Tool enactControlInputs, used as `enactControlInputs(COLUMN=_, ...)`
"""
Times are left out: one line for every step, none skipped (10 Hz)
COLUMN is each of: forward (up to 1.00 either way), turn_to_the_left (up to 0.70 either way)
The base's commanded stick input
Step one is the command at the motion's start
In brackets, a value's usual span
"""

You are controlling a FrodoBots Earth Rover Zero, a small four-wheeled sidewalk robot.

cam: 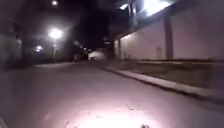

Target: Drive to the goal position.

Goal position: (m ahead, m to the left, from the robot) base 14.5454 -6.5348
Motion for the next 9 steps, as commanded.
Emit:
enactControlInputs(forward=0.7, turn_to_the_left=0.0)
enactControlInputs(forward=0.7, turn_to_the_left=0.0)
enactControlInputs(forward=0.7, turn_to_the_left=0.0)
enactControlInputs(forward=0.7, turn_to_the_left=0.0)
enactControlInputs(forward=0.7, turn_to_the_left=0.0)
enactControlInputs(forward=0.7, turn_to_the_left=0.0)
enactControlInputs(forward=0.7, turn_to_the_left=0.0)
enactControlInputs(forward=0.7, turn_to_the_left=0.29)
enactControlInputs(forward=0.7, turn_to_the_left=0.35)
